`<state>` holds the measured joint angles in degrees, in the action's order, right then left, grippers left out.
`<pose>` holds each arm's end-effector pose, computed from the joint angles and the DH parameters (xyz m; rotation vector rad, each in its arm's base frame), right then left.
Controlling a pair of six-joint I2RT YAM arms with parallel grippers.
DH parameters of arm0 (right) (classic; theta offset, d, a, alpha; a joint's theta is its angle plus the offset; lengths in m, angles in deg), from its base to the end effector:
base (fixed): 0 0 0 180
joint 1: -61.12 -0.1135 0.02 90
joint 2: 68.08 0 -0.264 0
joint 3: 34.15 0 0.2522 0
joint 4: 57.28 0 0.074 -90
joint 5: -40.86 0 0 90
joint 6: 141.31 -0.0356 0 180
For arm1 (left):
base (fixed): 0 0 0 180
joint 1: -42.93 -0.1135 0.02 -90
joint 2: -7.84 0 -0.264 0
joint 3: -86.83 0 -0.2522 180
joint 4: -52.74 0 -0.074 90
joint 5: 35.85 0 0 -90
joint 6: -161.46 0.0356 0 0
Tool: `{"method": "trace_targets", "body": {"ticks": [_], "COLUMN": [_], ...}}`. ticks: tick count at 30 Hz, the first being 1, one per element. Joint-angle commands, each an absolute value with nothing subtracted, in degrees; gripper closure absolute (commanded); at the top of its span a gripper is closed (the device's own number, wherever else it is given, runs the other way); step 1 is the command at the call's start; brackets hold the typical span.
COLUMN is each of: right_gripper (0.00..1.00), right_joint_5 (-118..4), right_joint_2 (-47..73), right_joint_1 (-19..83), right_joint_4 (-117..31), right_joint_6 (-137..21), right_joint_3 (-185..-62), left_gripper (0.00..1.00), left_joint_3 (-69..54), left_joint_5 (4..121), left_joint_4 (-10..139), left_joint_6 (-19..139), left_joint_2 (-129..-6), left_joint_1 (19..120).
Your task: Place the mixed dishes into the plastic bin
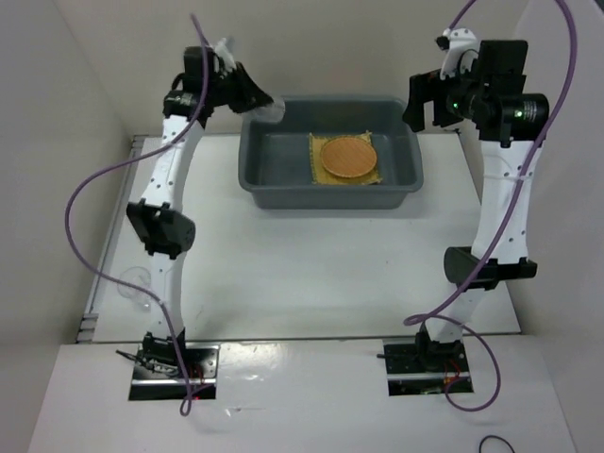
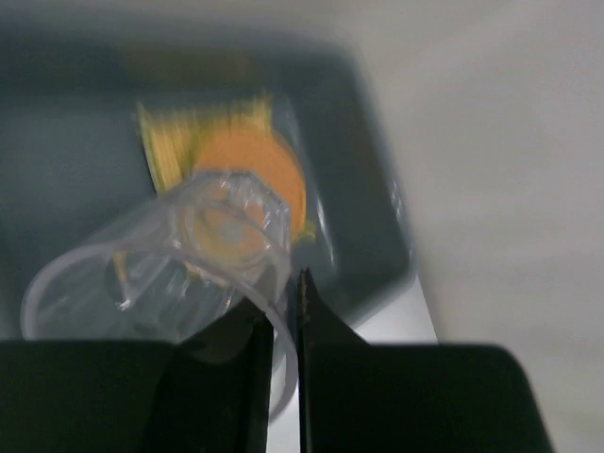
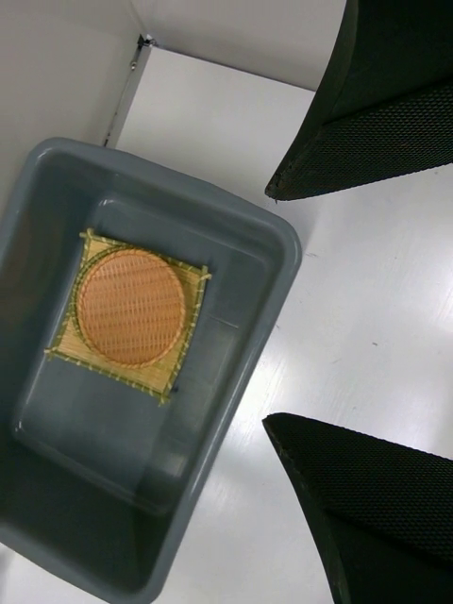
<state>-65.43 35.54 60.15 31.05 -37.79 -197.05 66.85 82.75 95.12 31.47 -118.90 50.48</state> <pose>0.3054 0.0152 0.5344 -0.4303 2.0140 0.1600 0.4862 -0.0816 0.4468 -0.1260 1.8209 -1.0290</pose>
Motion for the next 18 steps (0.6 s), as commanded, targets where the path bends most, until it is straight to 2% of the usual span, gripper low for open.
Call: {"method": "trace_targets", "body": {"ticks": [1,2,7,18], "right_gripper": [0.02,0.02,0.02,0.02], "right_joint_5": [-65.57,-66.09,-64.87,-65.40], "right_joint_2": [31.94,31.94,31.33,34.22], "right_joint_1": [60.07,60.07,60.07,60.07], "right_joint_4": [30.13,30.13,30.13,30.13], "right_joint_6": [-37.07,-37.07,-37.07,-36.54], "right_joint_3": [-197.50,-198.02,-198.02,-201.18], "left_gripper": [1.00,1.00,1.00,1.00], "left_joint_3": [86.07,86.87,91.44,86.19], "left_joint_5": [81.17,70.87,54.97,49.50], "left_joint_4": [124.11,126.85,131.27,134.96], "left_joint_6": [37.34,39.71,39.73,40.79], "left_joint_2": [-129.62,-131.01,-136.38,-143.67], "left_joint_1": [52.85,54.69,62.87,69.73]}}
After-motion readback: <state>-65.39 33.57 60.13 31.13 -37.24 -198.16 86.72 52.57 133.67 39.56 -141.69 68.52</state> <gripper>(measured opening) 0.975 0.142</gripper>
